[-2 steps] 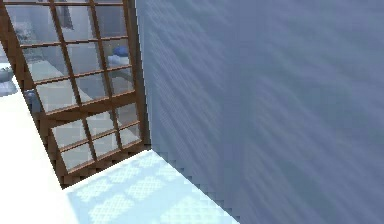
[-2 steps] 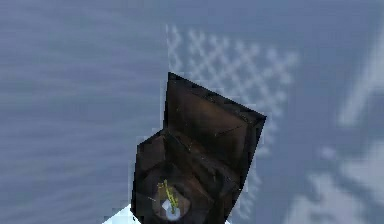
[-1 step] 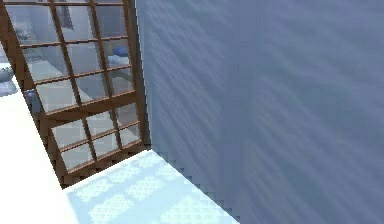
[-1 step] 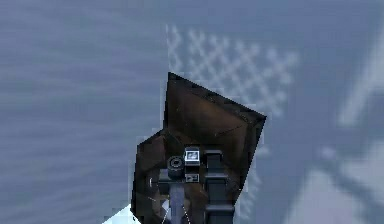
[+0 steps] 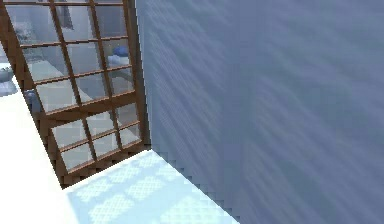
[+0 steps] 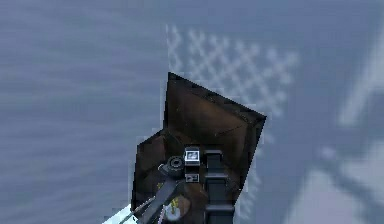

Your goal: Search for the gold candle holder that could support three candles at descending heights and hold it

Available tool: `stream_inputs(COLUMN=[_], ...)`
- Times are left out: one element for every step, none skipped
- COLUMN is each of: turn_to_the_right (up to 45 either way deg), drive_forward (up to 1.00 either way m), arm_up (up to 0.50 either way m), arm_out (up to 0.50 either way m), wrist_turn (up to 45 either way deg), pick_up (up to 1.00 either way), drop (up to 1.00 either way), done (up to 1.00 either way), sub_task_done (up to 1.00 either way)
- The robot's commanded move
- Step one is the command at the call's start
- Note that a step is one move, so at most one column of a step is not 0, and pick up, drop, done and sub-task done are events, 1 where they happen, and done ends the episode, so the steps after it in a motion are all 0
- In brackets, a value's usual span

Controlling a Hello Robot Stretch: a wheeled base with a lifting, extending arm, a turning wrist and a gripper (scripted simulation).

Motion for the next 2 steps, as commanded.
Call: stream_inputs(turn_to_the_right=[0.0, 0.0], drive_forward=[0.0, 0.0], arm_up=[0.0, 0.0], arm_out=[0.0, 0.0], wrist_turn=[45.0, 45.0], pick_up=[0.0, 0.0], drop=[0.0, 0.0], done=[0.0, 0.0], sub_task_done=[0.0, 0.0])
